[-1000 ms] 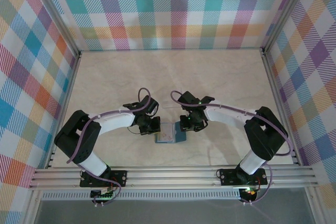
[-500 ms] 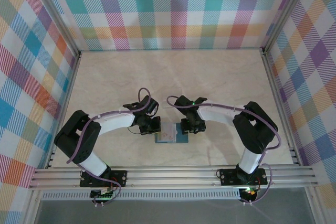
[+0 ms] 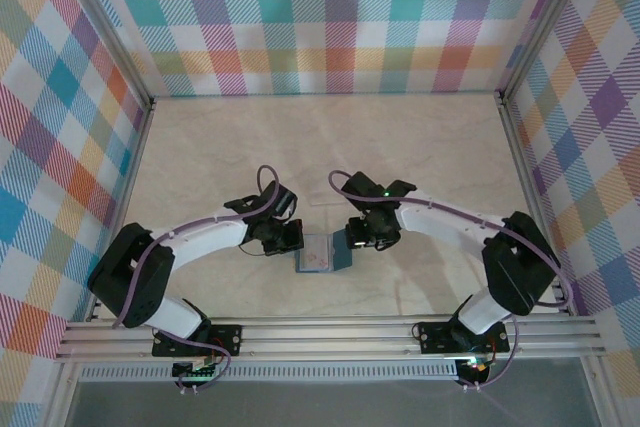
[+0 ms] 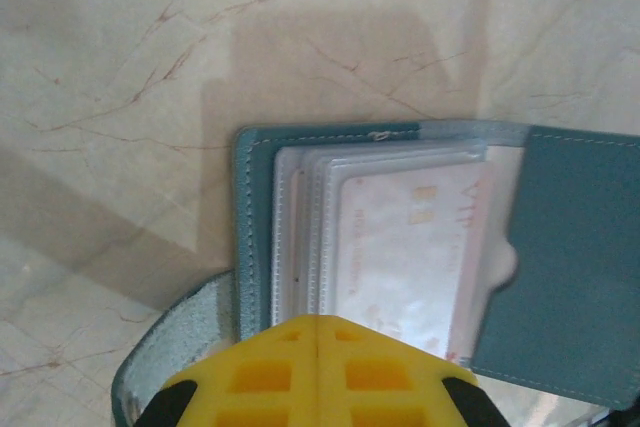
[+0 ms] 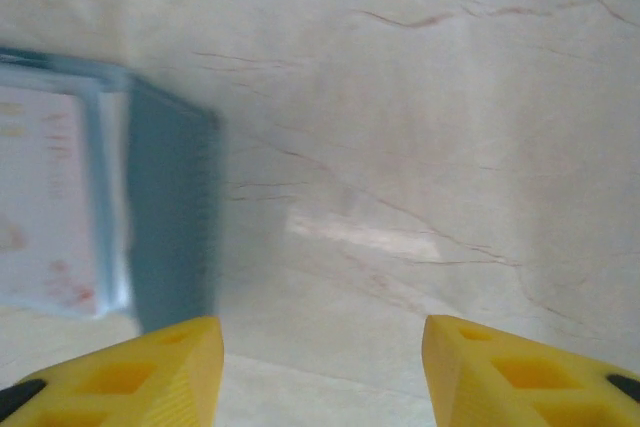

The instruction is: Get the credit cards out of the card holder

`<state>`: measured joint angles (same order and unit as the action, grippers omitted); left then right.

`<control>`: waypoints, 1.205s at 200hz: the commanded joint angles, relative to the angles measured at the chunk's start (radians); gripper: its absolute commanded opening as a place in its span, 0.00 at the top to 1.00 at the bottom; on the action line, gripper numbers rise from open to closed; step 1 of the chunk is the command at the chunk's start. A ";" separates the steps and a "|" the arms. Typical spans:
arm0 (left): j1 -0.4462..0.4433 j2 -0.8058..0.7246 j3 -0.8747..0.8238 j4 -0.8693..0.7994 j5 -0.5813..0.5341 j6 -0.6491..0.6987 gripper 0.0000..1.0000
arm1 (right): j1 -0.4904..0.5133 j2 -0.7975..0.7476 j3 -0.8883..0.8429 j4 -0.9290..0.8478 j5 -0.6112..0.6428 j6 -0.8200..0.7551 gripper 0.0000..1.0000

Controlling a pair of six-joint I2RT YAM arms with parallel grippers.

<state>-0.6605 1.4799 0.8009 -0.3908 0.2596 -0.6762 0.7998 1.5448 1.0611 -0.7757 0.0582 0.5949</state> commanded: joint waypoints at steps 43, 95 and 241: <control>-0.010 -0.031 0.035 -0.032 0.023 -0.014 0.95 | 0.004 -0.055 0.041 0.093 -0.180 0.062 0.58; -0.026 0.007 0.065 -0.012 0.062 -0.019 0.96 | 0.004 -0.045 -0.019 0.269 -0.322 0.117 0.72; -0.074 0.162 0.093 -0.098 -0.054 0.057 0.97 | -0.028 0.153 -0.162 0.411 -0.317 0.141 0.73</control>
<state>-0.7311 1.6150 0.8944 -0.4580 0.2340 -0.6365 0.7860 1.6726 0.9306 -0.4210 -0.2447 0.7223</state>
